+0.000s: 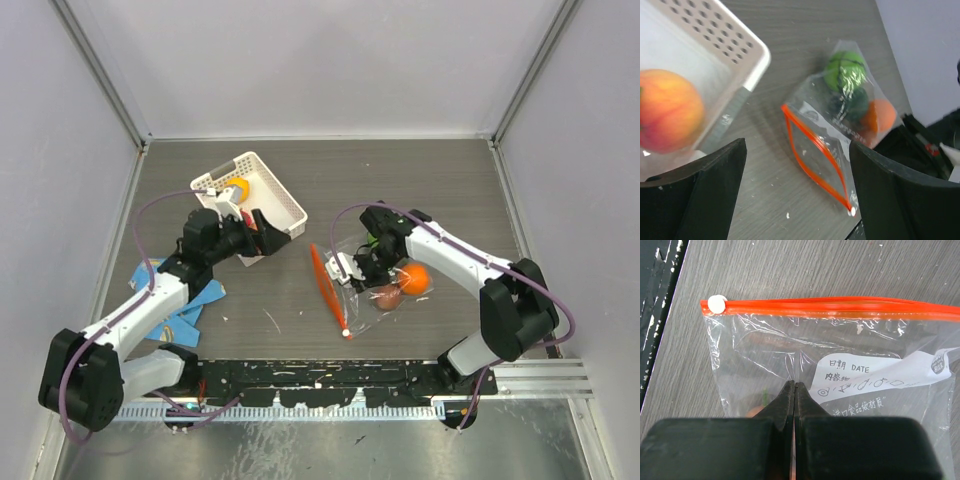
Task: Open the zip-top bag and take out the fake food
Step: Pick up the fake fruit from the zipper food storage bag.
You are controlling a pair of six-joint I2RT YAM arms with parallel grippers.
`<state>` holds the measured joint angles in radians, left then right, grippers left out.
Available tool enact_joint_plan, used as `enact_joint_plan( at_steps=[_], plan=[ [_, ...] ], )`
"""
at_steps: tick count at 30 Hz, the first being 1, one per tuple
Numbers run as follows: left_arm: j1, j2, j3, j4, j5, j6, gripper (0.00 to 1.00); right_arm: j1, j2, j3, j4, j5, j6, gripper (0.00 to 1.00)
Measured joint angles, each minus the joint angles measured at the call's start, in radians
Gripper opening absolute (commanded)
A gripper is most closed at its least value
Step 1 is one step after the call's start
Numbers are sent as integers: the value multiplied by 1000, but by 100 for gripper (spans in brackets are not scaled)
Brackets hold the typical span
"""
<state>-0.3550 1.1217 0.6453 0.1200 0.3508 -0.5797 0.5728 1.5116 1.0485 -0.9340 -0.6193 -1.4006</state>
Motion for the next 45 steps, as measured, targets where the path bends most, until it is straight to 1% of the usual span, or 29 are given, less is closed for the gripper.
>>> enact_joint_plan(
  at_steps=[3,5,10,12,17,20,28,36,39,42,45],
  plan=[
    [-57,-9,-50,60,28,-10,74,-9,-13,6,-8,-12,-4,1],
    [-96,-10,-87,95,39,-16,67,-16,-27,9,-11,-23,-7,1],
    [-168,-8,-151,161,47,-36,58,-40,-55,16,-23,-46,-15,1],
    [-197,-1,-167,201,47,-40,52,-46,-60,19,-28,-52,-18,1],
    [-270,59,-194,285,40,-43,36,-51,-60,21,-35,-63,-26,1],
    [-298,107,-206,305,28,-41,30,-52,-60,21,-37,-66,-31,1],
    [-350,235,-218,319,-20,-28,29,-89,-73,25,-53,-77,-38,1],
    [-405,358,-197,381,-26,-11,29,-196,-101,30,-70,-71,-45,5],
    [-414,381,-181,410,-26,-7,29,-253,-108,30,-69,-49,-45,11],
    [-421,395,-168,438,-26,-5,30,-302,-110,29,-58,-17,-37,20],
    [-429,404,-164,460,-26,-3,32,-338,-111,23,-23,29,-14,27]
  ],
)
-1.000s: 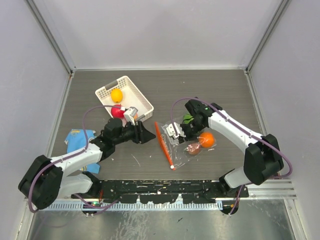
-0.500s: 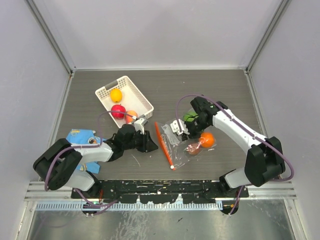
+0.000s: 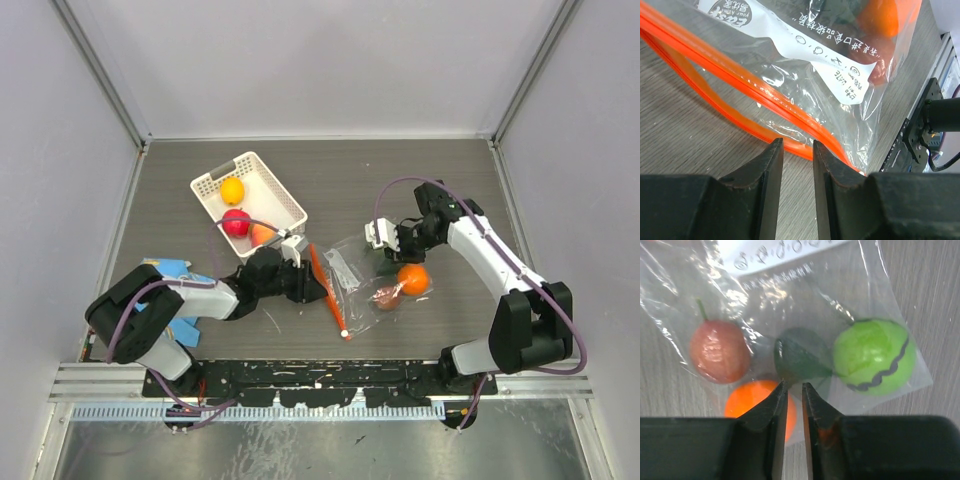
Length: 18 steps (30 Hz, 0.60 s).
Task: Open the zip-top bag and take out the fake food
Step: Pick up the fake fruit from the zipper food storage bag.
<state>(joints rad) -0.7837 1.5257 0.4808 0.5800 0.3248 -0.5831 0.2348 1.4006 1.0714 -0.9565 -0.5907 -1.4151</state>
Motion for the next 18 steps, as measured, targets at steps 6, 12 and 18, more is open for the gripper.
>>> enact_joint_plan(
  at_steps=[6,12,18],
  plan=[
    [-5,24,7,23,0,1,33,-10,7,-29,80,115,69,30],
    [-10,31,7,44,0,2,34,-10,71,-29,128,200,117,30],
    [-15,61,25,71,2,6,36,-10,114,-32,154,237,142,29]
  ],
)
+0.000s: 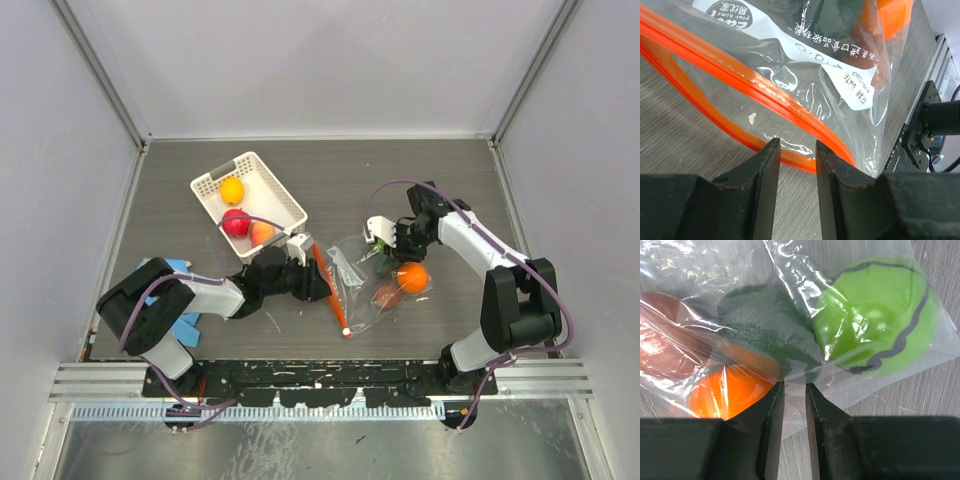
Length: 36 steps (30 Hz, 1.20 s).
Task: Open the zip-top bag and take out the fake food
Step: Pick up the fake fruit from the zipper food storage bag.
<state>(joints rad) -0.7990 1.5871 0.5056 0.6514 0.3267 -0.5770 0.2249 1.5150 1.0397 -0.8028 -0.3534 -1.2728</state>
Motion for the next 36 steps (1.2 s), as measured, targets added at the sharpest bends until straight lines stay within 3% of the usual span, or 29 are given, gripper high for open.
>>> enact_joint_plan(
  at_steps=[10,23,36],
  plan=[
    [-4,49,37,44,10,11,42,0,51,-4,23,12,2,27],
    [-36,100,80,53,9,80,62,16,63,-16,19,-43,-34,27],
    [-86,146,138,52,-8,151,72,62,91,-14,-7,-153,-53,23]
  ],
)
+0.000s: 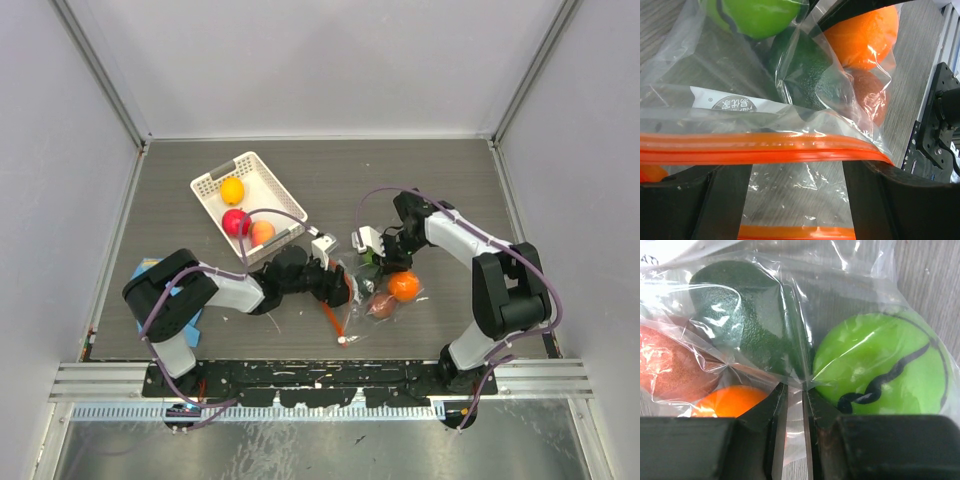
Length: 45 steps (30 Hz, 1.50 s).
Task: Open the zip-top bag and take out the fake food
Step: Pick up the fake fruit from the zipper food storage bag.
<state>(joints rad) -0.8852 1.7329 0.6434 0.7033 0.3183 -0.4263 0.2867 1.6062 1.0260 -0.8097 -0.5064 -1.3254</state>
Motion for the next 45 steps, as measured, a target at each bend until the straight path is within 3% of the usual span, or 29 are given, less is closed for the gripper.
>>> enact_joint_plan(
  at_steps=[7,17,22,34,45],
  plan=[
    [-18,23,6,4,-11,6,85,16,32,18,-45,-39,-12,14],
    [-53,46,24,11,-62,31,87,32,42,39,-107,-90,-34,6],
    [-55,53,26,22,-70,21,97,42,70,55,-121,-100,-34,5],
    [-56,83,29,64,-95,-33,96,51,84,79,-166,-138,-34,5],
    [-54,98,29,119,-113,-91,77,55,116,116,-222,-222,-35,5]
  ],
)
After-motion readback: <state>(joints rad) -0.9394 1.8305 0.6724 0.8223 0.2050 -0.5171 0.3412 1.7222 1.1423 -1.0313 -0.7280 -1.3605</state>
